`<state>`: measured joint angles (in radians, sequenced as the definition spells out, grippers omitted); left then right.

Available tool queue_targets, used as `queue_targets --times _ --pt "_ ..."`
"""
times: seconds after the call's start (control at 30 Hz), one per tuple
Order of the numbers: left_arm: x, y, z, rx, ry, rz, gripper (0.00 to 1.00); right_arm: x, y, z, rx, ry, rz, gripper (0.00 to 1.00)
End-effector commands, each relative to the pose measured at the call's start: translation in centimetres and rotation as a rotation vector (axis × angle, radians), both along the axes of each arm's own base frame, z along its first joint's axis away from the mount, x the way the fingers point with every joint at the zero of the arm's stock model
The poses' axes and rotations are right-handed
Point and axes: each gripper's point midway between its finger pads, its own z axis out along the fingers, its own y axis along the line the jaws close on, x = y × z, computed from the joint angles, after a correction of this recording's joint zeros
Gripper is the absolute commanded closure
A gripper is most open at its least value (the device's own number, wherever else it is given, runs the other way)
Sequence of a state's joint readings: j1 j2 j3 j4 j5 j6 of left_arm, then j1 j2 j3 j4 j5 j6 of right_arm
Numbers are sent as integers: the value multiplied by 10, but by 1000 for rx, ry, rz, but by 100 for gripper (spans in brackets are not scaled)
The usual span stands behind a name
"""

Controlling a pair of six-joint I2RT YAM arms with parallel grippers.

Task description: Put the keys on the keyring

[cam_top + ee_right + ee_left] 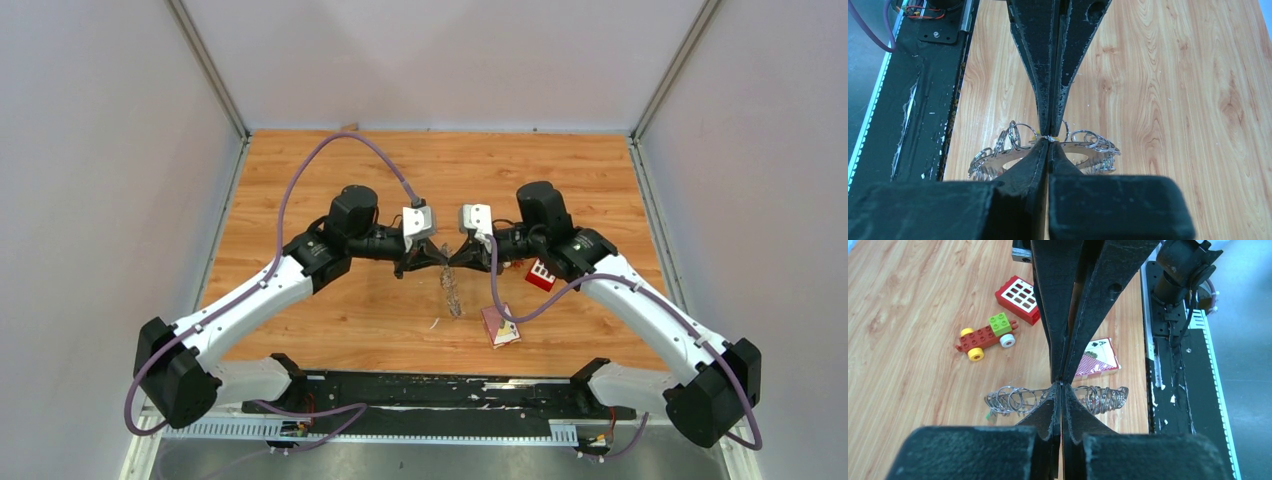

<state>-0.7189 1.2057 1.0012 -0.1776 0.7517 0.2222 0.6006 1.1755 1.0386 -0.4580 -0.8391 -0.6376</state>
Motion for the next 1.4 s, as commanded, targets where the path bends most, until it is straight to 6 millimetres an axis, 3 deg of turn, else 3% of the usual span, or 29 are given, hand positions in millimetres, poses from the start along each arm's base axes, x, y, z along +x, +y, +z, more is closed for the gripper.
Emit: queue_targets --times 0.0,0.17,0.37,0.6,0.8,1.0,1.37 --pt "-12 0 25 -79 -106 -65 100 -4 -5 10 26 -85 32 100" --pt "-23 3 22 -73 -175 -149 91 -12 -9 12 40 -89 88 100" --pt "-27 16 14 -17 -302 -189 65 -19 -17 13 45 -83 133 100" --pt "-28 23 -3 37 -453 -263 44 -31 -22 18 70 -31 198 100" --pt "-17 12 -13 36 -470 -264 44 -34 -23 22 88 -8 222 100" --pt "-23 -2 -17 33 -410 -276 47 -33 -24 23 91 -11 209 100" --pt "-25 -16 -10 1 -335 -242 59 -31 -25 21 91 -5 201 100"
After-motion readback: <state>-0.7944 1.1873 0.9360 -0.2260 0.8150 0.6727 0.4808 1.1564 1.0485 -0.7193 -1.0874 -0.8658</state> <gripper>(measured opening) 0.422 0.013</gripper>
